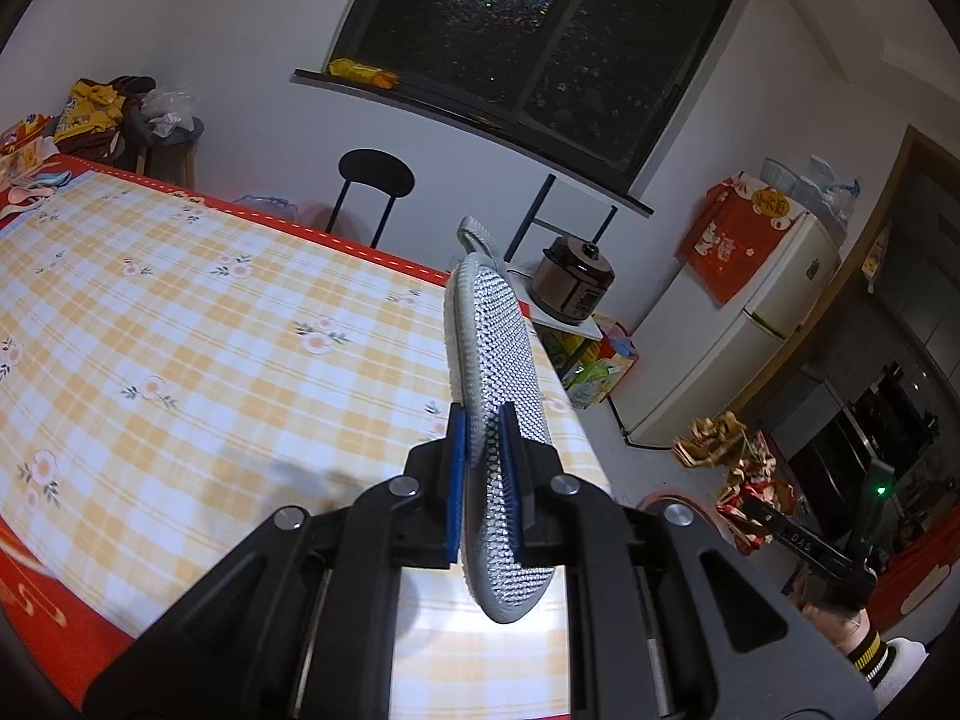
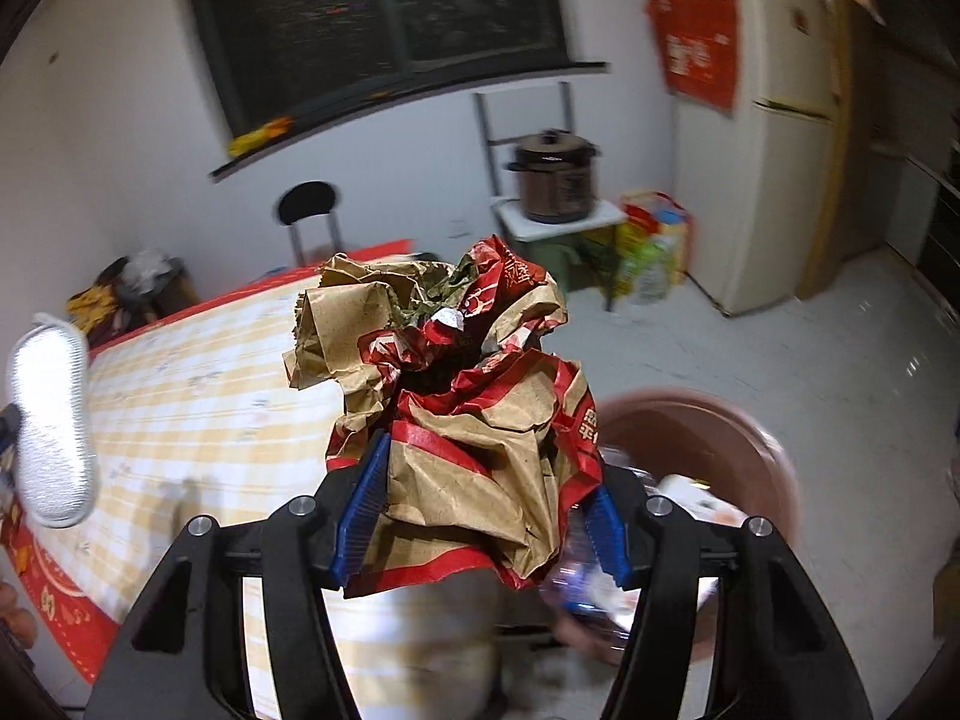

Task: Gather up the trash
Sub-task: 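Carry the brown paper to the bin with the right tool while the left tool holds the sponge, then open the right tool to drop the brown paper into the bin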

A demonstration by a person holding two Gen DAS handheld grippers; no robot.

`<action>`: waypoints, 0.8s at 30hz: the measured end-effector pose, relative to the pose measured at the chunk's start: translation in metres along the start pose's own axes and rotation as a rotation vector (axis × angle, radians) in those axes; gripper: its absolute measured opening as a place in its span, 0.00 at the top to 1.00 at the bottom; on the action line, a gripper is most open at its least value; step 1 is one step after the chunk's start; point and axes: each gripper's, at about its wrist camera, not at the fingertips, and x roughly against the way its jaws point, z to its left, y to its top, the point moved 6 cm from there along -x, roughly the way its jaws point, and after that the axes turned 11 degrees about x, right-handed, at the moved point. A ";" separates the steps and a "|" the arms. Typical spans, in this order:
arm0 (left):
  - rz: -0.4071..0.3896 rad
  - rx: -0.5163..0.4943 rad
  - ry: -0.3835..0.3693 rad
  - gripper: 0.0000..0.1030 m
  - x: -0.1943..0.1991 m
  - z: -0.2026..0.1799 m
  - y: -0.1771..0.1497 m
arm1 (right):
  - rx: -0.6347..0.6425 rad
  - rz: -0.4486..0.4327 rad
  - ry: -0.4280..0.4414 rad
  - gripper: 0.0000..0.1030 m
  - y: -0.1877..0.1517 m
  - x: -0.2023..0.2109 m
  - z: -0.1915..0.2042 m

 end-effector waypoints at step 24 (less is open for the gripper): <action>-0.014 -0.044 0.021 0.86 -0.007 -0.082 -0.046 | -0.142 0.086 -0.061 0.34 -0.038 -0.031 -0.133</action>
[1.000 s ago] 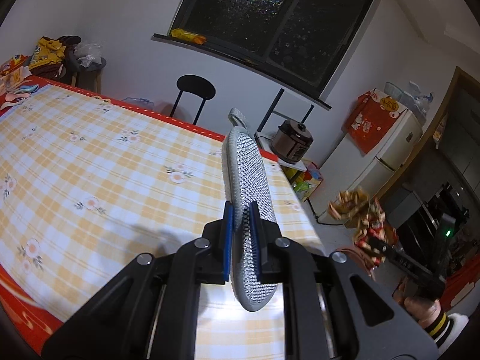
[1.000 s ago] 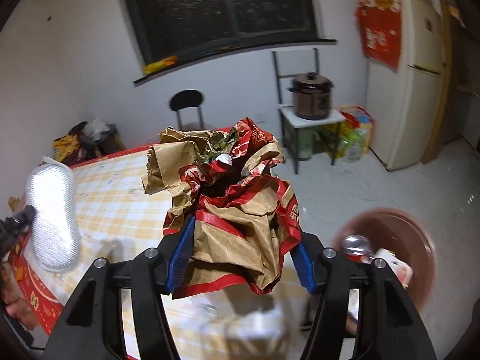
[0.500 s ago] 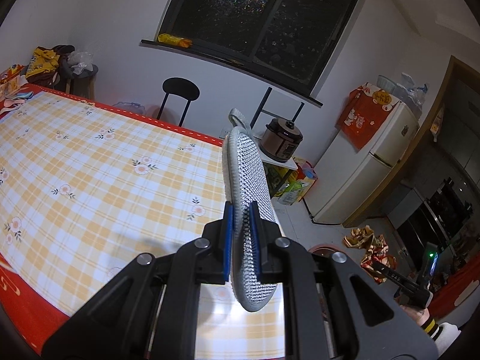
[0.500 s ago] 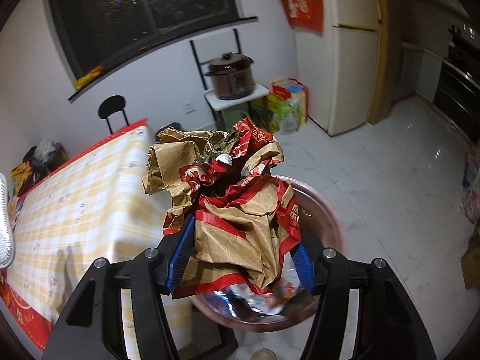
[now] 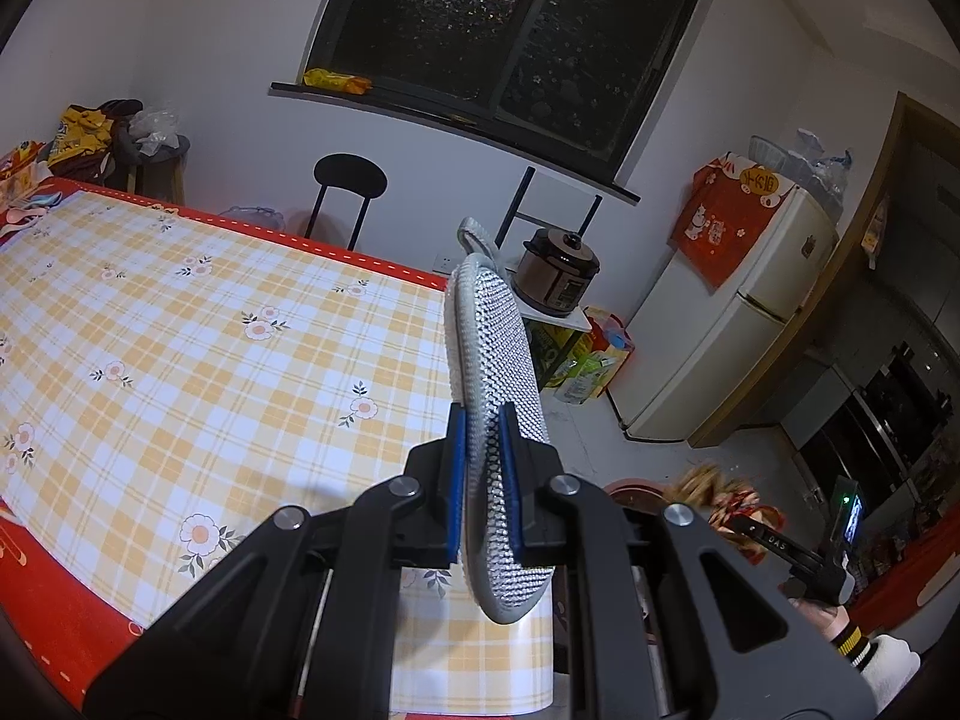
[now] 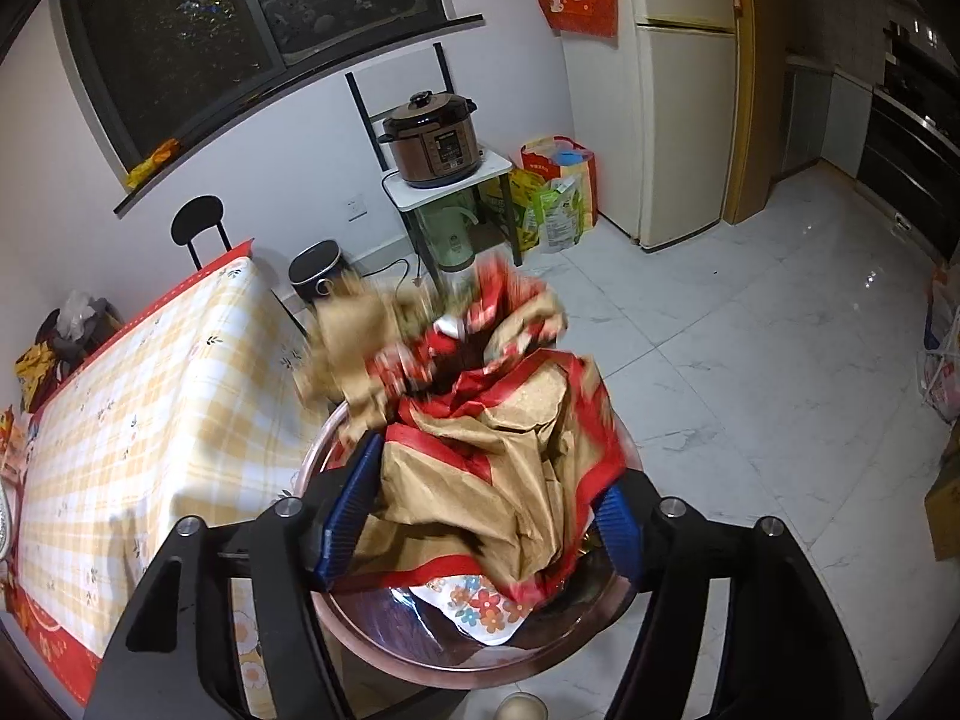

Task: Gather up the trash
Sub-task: 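Open the right tool to drop the brown paper into the bin, then move the grey sponge over the bin and open the left tool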

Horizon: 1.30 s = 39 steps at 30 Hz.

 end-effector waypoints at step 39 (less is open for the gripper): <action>0.473 -0.362 -0.229 0.82 -0.174 -0.200 -0.149 | -0.166 -0.202 -0.249 0.05 -0.028 0.164 -0.143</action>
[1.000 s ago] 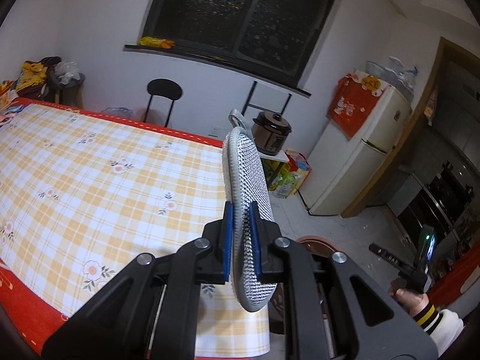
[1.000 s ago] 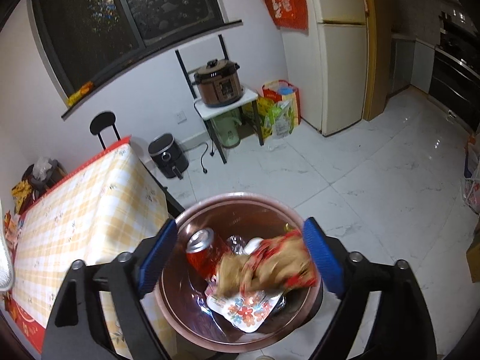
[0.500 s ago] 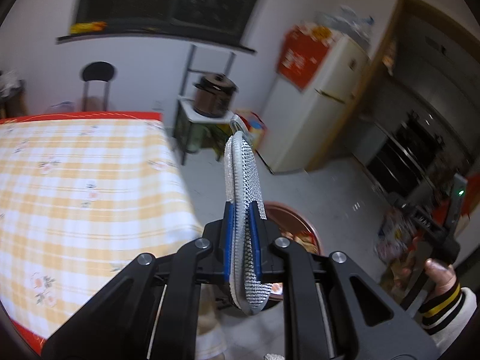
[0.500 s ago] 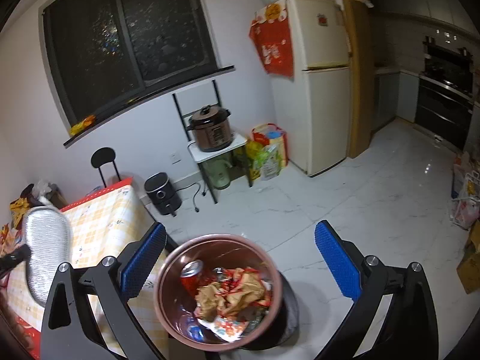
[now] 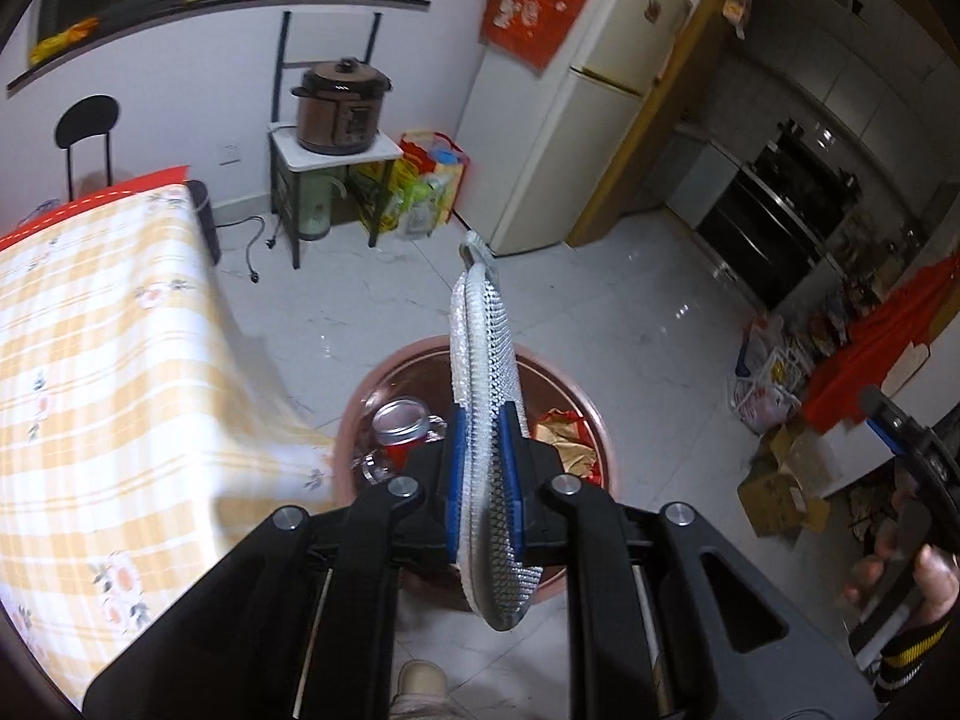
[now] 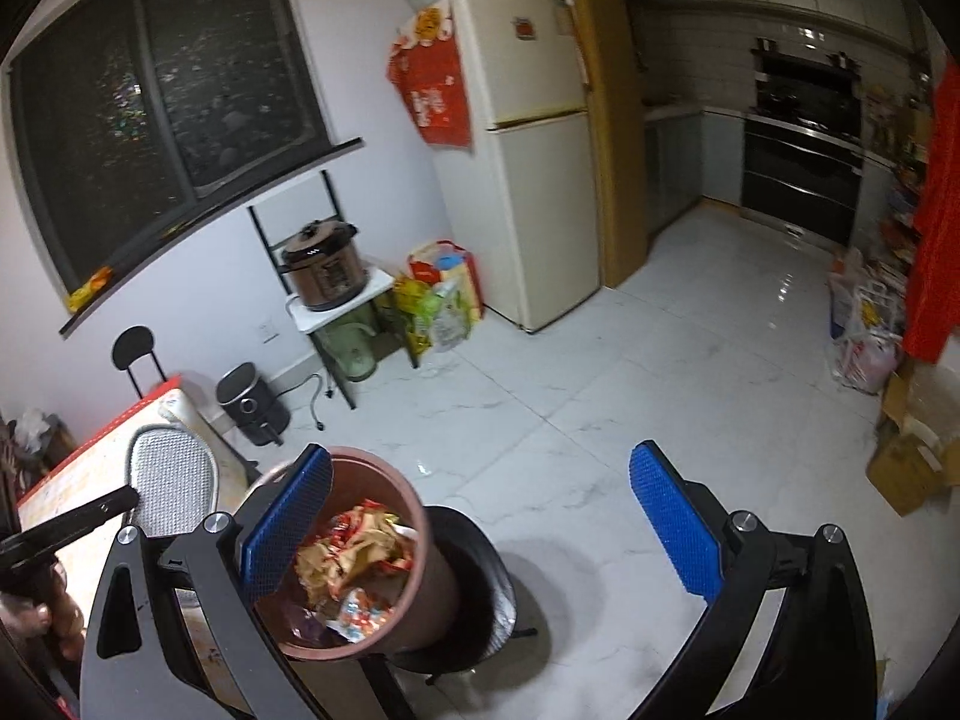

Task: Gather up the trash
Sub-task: 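Move the grey sponge over the bin and open the left tool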

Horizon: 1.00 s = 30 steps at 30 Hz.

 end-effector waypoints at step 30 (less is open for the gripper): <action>-0.279 -0.109 -0.030 0.18 0.180 0.051 0.066 | 0.133 -0.113 -0.012 0.05 0.043 0.071 0.130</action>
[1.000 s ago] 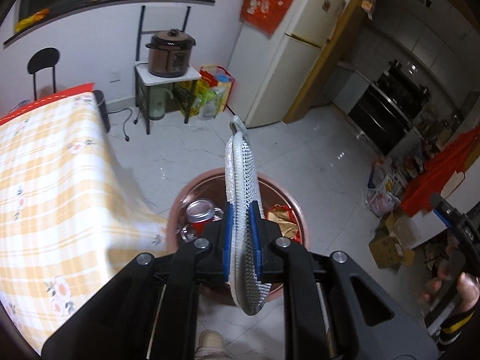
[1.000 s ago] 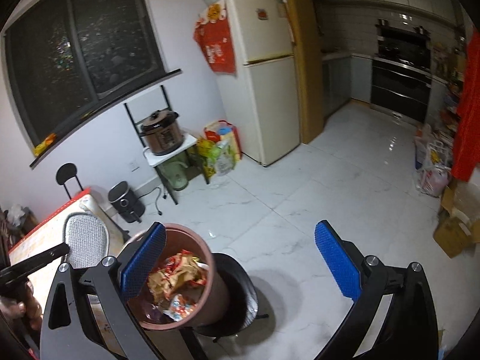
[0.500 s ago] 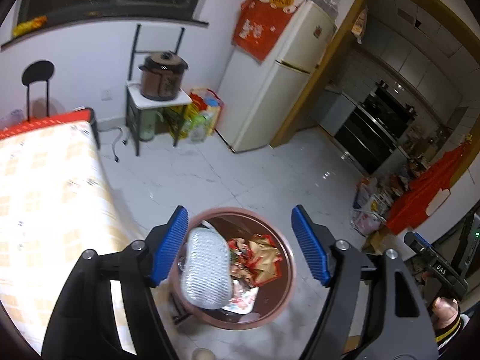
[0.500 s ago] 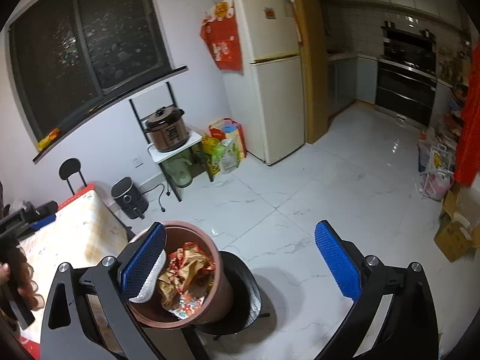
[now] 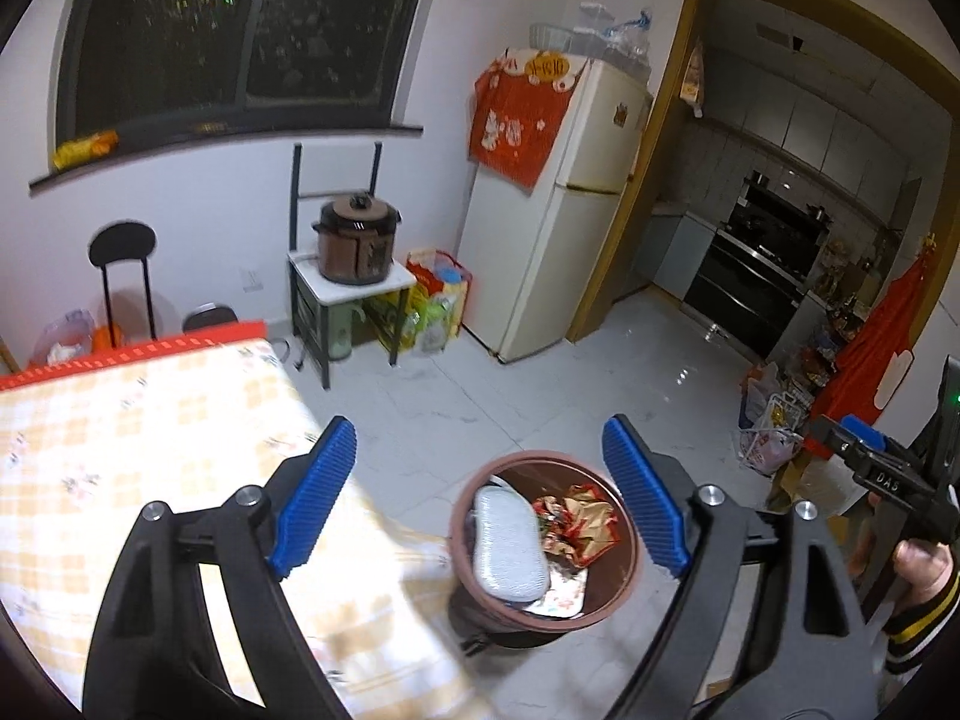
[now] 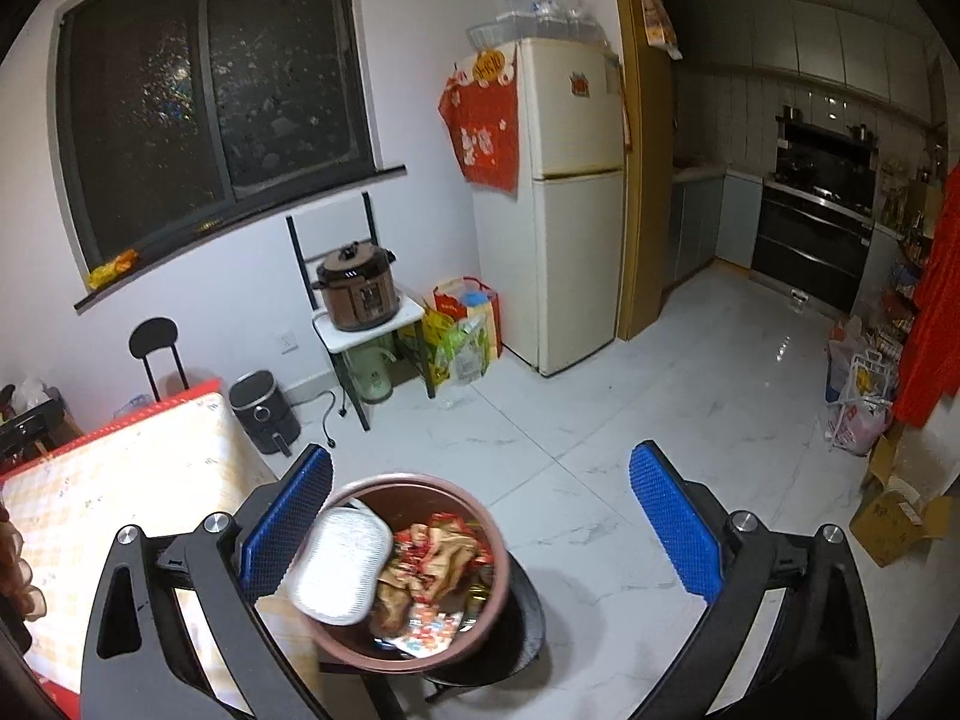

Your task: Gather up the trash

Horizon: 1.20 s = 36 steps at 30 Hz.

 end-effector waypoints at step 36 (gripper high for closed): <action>-0.178 -0.176 0.026 0.06 0.150 0.067 0.025 | 0.075 -0.052 -0.145 0.05 0.015 0.110 0.114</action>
